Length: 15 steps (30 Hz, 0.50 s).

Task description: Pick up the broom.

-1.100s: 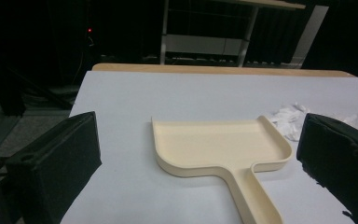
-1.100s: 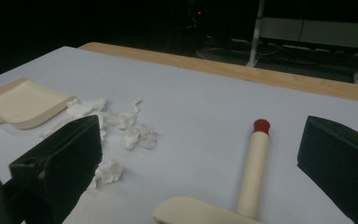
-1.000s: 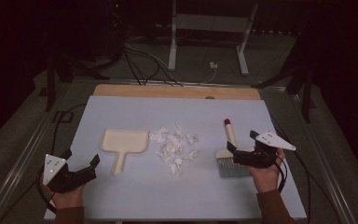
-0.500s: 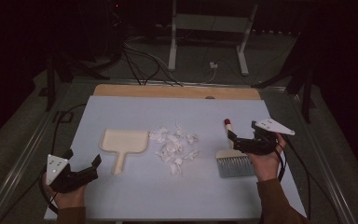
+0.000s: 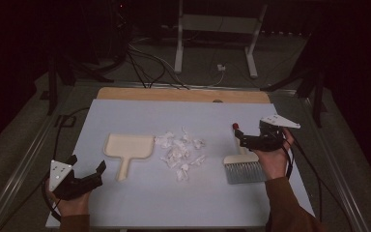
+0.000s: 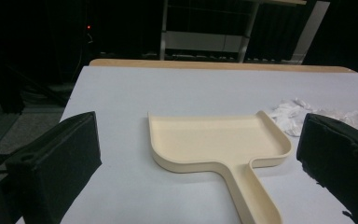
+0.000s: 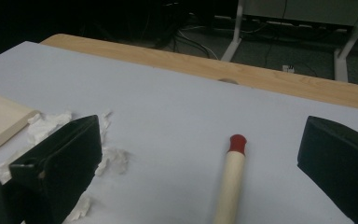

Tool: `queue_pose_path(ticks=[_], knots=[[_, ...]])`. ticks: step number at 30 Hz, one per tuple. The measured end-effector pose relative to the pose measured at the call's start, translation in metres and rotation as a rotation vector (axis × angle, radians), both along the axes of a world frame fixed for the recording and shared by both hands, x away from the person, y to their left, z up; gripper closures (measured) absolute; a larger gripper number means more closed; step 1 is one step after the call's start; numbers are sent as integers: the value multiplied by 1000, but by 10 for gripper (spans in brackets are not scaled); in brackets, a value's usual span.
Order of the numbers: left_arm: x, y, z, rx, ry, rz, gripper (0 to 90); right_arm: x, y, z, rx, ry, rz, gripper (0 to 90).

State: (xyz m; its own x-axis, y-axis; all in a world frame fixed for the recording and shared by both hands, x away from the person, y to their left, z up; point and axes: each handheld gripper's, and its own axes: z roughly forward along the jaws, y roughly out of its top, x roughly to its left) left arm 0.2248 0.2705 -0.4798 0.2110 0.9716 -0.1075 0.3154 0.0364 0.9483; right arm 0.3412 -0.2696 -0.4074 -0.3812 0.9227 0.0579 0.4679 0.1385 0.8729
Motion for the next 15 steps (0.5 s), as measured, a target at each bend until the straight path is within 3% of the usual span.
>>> queue_pose_path(ticks=[15], knots=[[-1, -1, 0, -1, -3, -1, 4, 21, 8, 0, -12, 19, -7, 2]])
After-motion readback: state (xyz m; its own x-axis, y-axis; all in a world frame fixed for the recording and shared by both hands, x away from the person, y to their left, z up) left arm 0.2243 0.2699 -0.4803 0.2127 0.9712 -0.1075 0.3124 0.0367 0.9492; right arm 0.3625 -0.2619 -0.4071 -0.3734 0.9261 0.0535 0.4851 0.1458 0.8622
